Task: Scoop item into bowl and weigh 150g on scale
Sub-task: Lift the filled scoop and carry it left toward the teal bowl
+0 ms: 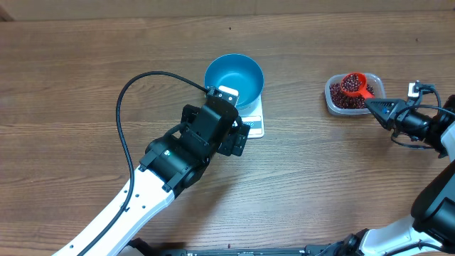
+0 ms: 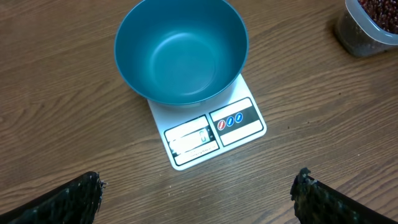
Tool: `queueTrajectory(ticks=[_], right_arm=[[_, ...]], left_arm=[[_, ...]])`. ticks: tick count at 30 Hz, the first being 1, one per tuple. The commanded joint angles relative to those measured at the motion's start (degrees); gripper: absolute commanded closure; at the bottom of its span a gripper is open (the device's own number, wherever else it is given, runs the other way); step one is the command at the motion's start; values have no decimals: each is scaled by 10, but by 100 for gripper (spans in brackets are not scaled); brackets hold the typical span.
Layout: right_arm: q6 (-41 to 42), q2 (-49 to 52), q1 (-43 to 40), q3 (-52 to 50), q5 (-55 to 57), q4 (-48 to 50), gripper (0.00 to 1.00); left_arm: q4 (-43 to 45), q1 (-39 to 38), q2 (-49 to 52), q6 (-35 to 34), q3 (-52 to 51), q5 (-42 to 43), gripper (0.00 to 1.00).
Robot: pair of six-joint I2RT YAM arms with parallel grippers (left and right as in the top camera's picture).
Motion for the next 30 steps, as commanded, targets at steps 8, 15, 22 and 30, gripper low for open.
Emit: queueTrajectory(ticks=[8,15,22,30], right_arm=[[-2,2,3,-5,-79,-43,96],[-2,2,35,-5,-79,-56,96],[-2,2,119,-5,-85,-54,96],[29,2,217,-5,-85,-6,96]], left_arm=[[2,0,-9,-4,-2,-10,0],[2,0,-9,-4,-2,-10,0],[2,0,-9,-4,-2,-10,0],[2,0,-9,-4,-2,-10,0]])
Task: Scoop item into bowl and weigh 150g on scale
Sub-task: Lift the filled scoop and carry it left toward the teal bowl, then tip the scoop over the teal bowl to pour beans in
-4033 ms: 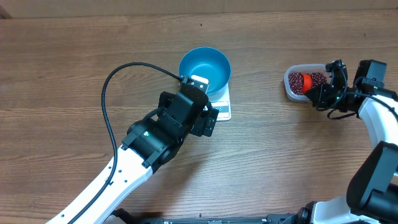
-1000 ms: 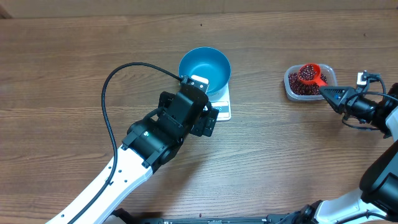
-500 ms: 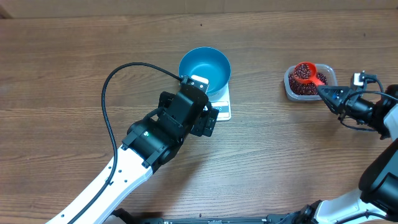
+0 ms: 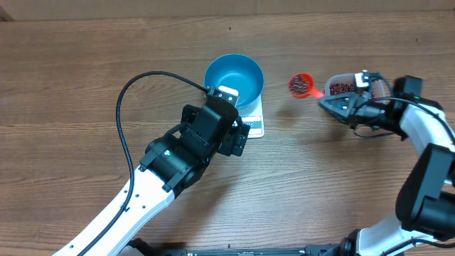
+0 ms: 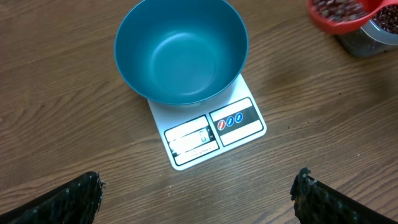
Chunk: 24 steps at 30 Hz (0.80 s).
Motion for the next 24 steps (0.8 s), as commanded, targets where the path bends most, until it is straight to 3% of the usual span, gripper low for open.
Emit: queueTrajectory(ticks=[1,13,24], right_arm=[[38,2,36,-4,-18,31,96],[249,2,136,-4,31,254,96],[259,2,205,-4,116,402,96]], left_arm=[[2,0,-9,-4,-2,-10,0],[2,0,-9,-4,-2,-10,0],[2,0,-9,-4,-2,-10,0]])
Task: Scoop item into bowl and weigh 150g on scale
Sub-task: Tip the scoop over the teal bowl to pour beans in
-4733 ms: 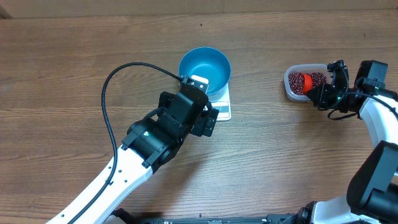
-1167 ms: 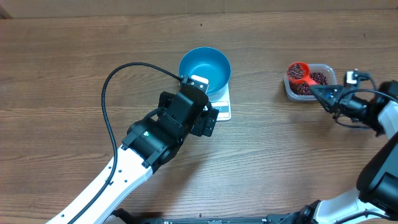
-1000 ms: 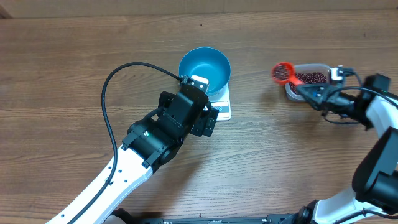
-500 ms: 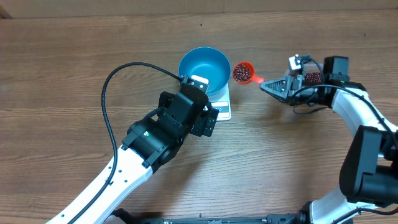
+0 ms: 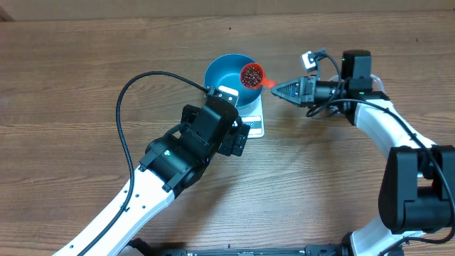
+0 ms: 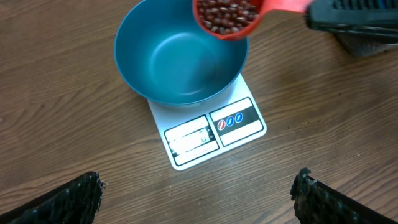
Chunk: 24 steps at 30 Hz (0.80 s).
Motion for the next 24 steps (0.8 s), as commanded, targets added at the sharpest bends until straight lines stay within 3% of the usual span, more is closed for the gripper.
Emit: queueTrajectory(ticks=[1,13,24], right_arm=[[0,2,25,1,50,38,96],[-215,2,75,1,180,68,96],[-481,2,75,1,183,68,96]], left_arm=[[2,0,-9,-4,-2,-10,0],[2,0,-9,-4,-2,-10,0],[2,0,-8,-4,-2,-10,0]])
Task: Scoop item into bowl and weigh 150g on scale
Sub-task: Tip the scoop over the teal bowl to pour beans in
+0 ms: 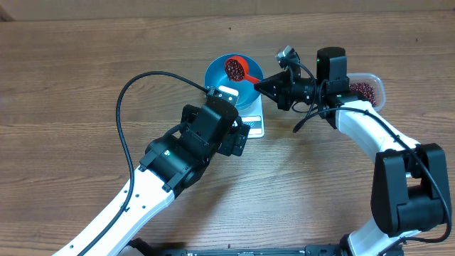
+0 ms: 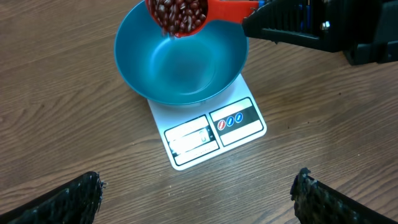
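Note:
A blue bowl (image 1: 234, 80) (image 2: 180, 53) stands empty on a small white scale (image 1: 253, 126) (image 2: 208, 134). Over the bowl's far side hangs a red scoop (image 1: 235, 69) (image 2: 180, 15) heaped with dark red beans, tilted down toward the bowl. My right gripper (image 1: 269, 87) is shut on the scoop's handle, reaching in from the right. My left gripper (image 2: 198, 190) stands open and empty over bare table, just in front of the scale; its wrist hides part of the scale in the overhead view.
A clear tub of red beans (image 1: 366, 90) sits at the right, partly hidden behind my right arm. A black cable (image 1: 135, 85) loops left of the bowl. Bare wooden table (image 1: 85, 64) stretches to the left and front.
The right gripper has carried the scoop further left, from the bowl's right rim to over its far middle, and the scoop now tilts downward. The left arm has not moved.
The scoop first lay in the bean tub with the right gripper at its handle. Then the gripper held it, full of beans, left of the tub. Then it was at the bowl's right rim, and now it tilts over the bowl. The left gripper stayed open throughout.

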Tool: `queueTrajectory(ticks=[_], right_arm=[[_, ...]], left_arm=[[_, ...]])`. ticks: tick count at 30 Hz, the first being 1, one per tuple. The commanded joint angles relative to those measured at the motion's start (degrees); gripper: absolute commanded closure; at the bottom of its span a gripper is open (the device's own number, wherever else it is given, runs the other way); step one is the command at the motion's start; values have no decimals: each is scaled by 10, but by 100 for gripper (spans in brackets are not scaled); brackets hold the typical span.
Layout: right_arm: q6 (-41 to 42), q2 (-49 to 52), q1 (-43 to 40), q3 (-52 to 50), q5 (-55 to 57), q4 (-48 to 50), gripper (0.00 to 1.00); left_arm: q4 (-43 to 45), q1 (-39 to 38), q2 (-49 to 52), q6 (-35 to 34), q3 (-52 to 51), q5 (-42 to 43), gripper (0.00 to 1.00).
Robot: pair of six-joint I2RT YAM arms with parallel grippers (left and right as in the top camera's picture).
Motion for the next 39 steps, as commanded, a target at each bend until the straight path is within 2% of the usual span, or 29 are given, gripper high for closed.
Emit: queueTrajectory(ticks=[1,6,19,27,30,31,35,39], right_arm=[[-148,2,0,1,3,5,96],[-258,2,0,1,14,6,96],[-438,2,0,1,36,12,96],[-450,2,0,1,65,42,96],[-424,2,-1,1,64,45,96],[-362,-1,-1,1,65,58,96],[-234,-22,-9,2,79,69,96],[-97,-58,-26,2,159,62,96]], left_arm=[[2,0,-8,-4,-2,-10,0],[2,0,-8,-4,-2,-10,0],[2,0,-8,-4,-2,-10,1],[2,0,-8,-4,-2,-10,0],[2,0,-8,-4,-2,-10,0],[2,0,-8,-4,-2,-10,1],[2,0,-8,-4,-2,-10,0],[2,0,-8,-4,-2,-10,0]])
